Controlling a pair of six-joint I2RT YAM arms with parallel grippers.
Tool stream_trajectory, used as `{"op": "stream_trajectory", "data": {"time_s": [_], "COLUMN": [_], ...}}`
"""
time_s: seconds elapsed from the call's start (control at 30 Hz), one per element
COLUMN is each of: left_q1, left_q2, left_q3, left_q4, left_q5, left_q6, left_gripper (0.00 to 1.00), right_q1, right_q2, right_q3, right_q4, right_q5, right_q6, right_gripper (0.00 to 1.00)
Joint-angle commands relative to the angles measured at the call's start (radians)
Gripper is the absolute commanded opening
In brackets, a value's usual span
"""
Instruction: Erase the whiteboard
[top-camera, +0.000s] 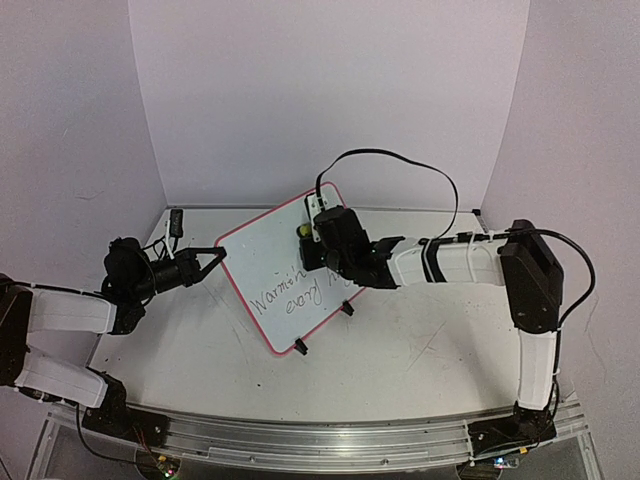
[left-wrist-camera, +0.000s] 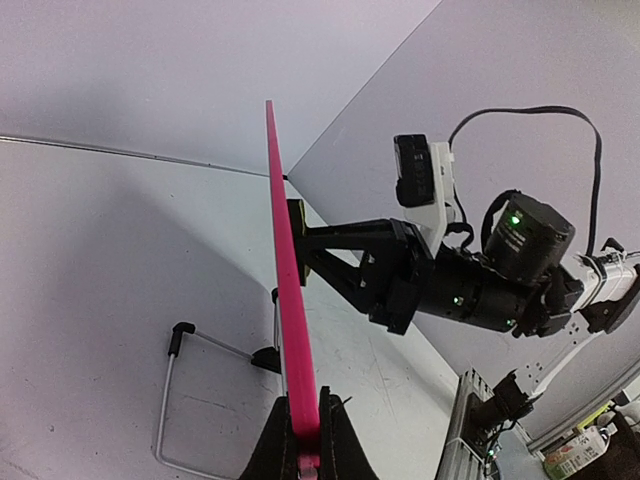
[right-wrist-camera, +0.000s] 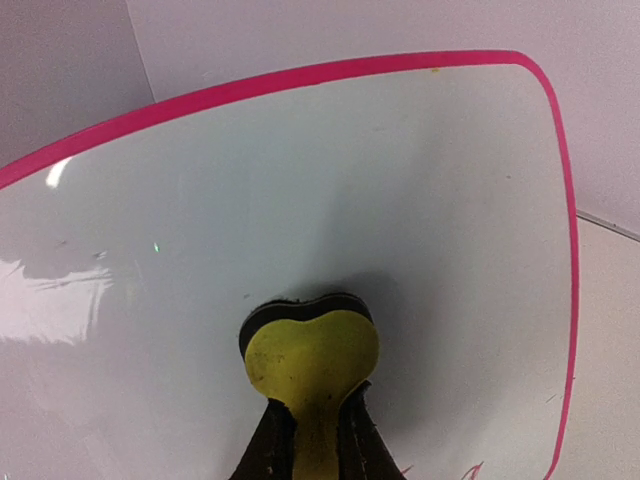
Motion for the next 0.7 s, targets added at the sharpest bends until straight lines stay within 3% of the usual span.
{"op": "stream_trajectory", "data": {"time_s": [0.0,0.3,0.67], "left_q1": [-0.041,-0.042,-0.041], "left_q2": [0.010,0.004,-0.001], "left_q3": [0.030,0.028,0.028], "left_q4": [0.041,0.042,0.041], "left_q5": [0.160,0.162,0.162], "left_q6": [0.094,0.094,0.094], "left_gripper": [0.00,0.00,0.00], "right_q1": [0.107,0.212,0.222], "right_q2": [0.030,0.071,0.039], "right_q3": [0.001,0.015,-0.117], "right_q4": [-0.006,0.034,0.067], "right_q5": [-0.069,-0.035,-0.035], "right_q6": [0.001,0.021,0.104], "right_gripper": [0.00,0.00,0.00]}}
